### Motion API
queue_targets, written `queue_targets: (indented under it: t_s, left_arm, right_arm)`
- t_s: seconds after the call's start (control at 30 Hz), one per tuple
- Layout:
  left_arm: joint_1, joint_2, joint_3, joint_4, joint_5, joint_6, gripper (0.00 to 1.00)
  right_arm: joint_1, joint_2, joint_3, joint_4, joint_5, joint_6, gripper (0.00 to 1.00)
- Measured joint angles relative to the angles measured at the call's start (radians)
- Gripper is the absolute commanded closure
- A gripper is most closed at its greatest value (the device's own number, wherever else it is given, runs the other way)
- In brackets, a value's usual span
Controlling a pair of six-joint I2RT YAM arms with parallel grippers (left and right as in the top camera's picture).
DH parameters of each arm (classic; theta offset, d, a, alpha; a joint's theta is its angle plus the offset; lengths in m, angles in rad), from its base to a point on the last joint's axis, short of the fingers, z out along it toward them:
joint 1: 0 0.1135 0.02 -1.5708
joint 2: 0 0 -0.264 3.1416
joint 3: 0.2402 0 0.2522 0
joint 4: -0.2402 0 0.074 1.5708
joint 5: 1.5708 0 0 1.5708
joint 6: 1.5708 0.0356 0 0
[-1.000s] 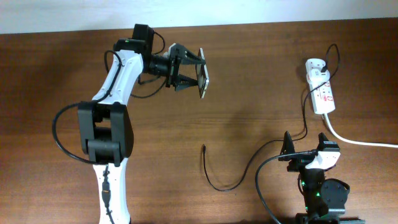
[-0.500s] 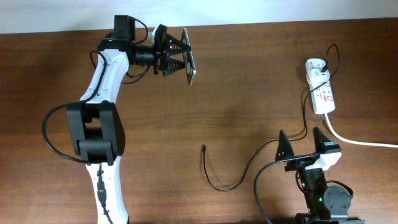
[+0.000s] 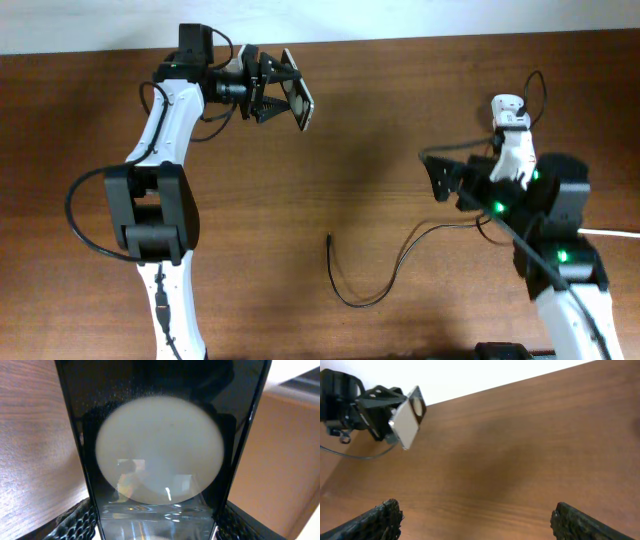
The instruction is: Plug charger to phone and switch on socket
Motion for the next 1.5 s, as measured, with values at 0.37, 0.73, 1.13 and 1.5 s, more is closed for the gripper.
queue_targets:
  t_s: [0.37,0.73,1.13,1.5]
  left_arm:
    - [-0.156,-0.053,0.000,0.039,-0.280,-0.235,1.00]
    - [-0.228,-0.092,0.000,0.039,-0.283,-0.302,1.00]
    - [-0.328,-0.092,0.000,-0.007,-0.257,-0.317,1.00]
    - [-0.337,-0.092,0.000,-0.012,-0.243,-0.486,1.00]
  right_arm:
    - [0.269,0.370,0.186,0.117,-0.049,-0.175,0.01]
    - [0.270,0.404,0.187,0.167,0.011,0.122,0.01]
    - [0.270,0.468,0.187,0.239,0.122,0.167,0.07]
    - [0.312,0.468,0.187,0.250,0.179,0.230,0.11]
